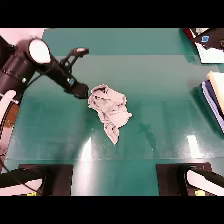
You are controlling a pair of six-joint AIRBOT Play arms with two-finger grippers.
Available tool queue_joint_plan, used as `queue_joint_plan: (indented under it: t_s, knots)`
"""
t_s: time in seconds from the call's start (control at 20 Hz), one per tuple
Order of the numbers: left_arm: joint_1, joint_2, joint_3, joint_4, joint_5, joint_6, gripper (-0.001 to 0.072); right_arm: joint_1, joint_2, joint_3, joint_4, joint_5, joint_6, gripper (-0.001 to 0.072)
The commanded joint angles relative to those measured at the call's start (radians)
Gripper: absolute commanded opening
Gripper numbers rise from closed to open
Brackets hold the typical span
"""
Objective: Fold the shirts.
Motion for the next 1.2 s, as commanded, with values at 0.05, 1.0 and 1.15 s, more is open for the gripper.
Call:
queue_joint_plan:
  t_s: [0.05,1.0,1.15]
  knots:
    - [0.029,0.078,-0.327,-0.048,0.209,-0.011,0.0401,0.001,0.000,0.000,0.000,0.005,0.000,0.0012]
    - [0.026,-0.040,-0.574,-0.709,0.590,0.204,0.0399,0.001,0.000,0.000,0.001,0.021,0.014,0.0012]
    - [0.026,-0.040,-0.574,-0.709,0.609,0.205,0.0075,0.001,0.000,0.000,0.001,0.030,0.015,0.0012]
